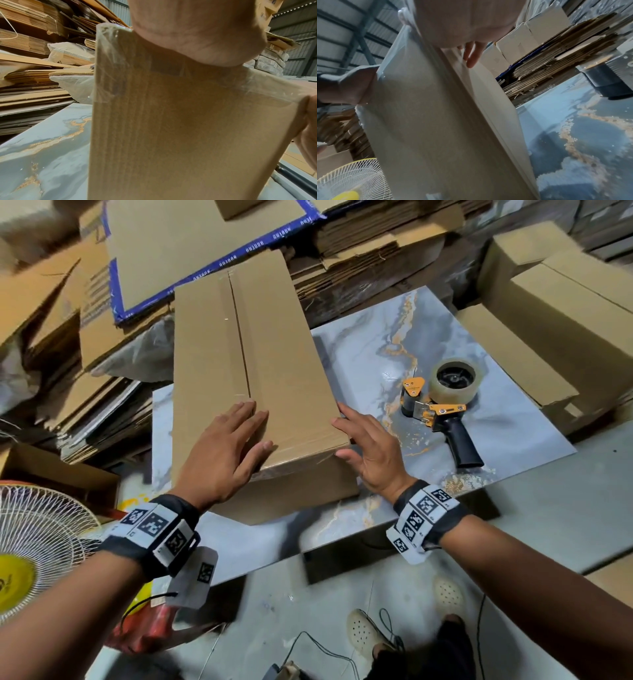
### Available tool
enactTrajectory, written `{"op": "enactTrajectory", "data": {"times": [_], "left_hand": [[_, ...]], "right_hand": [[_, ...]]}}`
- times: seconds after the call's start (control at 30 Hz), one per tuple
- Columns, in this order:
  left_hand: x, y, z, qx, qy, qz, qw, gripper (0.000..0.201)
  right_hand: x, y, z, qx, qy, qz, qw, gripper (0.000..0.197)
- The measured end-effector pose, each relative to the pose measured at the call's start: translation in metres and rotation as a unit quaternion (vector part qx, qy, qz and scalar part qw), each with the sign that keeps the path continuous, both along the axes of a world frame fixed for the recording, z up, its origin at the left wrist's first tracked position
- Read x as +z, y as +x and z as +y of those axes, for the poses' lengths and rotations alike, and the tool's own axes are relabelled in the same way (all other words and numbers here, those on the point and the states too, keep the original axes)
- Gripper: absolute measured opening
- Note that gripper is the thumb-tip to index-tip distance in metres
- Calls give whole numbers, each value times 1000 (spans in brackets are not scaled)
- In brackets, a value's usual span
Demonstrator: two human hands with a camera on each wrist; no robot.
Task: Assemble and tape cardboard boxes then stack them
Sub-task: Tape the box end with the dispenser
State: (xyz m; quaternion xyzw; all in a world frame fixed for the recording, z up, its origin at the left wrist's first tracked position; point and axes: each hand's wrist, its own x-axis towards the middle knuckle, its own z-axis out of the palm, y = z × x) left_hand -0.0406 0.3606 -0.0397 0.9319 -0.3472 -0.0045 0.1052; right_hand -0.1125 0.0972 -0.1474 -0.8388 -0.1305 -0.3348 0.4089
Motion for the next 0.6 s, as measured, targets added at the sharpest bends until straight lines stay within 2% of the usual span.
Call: {"op": "enactTrajectory", "data": {"times": [0.2, 0.37, 0.5, 0.6], "left_hand": [[4, -4, -3, 2, -2, -2, 1000, 70], [5, -4, -2, 0, 5, -11, 1000, 71], [3, -3, -2, 0, 10, -12, 1000, 70], [3, -4, -3, 0, 10, -11, 1000, 70]], "right_hand": [[7, -3, -10, 8, -62, 33, 998, 67], [46, 5, -8, 15, -117, -13, 993, 67], [48, 20, -1, 54, -208, -5, 977, 65], [46, 24, -9, 75, -295, -16, 952, 69]]}}
